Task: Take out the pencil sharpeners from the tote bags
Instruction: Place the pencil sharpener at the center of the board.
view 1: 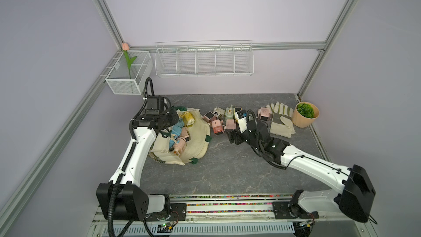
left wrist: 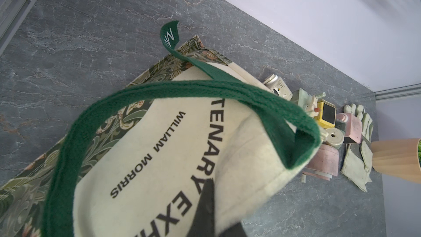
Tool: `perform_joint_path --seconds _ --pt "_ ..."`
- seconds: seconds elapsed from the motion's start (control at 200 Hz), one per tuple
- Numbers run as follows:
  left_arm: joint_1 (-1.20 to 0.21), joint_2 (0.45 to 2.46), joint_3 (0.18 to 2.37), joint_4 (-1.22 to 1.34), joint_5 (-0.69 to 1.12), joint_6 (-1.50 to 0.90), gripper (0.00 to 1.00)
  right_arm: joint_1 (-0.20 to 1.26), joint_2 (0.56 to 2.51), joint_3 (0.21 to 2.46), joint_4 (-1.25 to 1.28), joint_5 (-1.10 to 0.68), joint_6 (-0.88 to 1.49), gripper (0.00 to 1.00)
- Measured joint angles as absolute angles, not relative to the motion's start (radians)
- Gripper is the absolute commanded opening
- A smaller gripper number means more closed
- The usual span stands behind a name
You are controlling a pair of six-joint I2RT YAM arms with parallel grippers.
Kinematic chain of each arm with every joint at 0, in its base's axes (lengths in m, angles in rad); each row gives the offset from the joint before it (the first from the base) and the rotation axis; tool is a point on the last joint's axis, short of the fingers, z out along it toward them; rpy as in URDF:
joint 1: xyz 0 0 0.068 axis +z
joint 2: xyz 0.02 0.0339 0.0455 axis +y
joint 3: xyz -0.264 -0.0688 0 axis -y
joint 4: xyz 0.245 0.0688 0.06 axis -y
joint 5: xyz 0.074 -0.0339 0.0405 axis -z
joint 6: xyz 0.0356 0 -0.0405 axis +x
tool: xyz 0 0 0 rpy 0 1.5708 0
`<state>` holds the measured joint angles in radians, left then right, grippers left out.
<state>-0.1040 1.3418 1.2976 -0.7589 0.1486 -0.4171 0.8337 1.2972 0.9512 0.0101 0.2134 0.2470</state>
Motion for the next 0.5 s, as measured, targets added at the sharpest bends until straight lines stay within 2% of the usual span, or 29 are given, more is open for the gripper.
perform_joint_path --seconds 0.5 --pt "-0.112 1.357 1.298 -0.757 0.158 -0.418 0.0 0.9 1.235 0.961 -0.039 0.159 0.247 0.83"
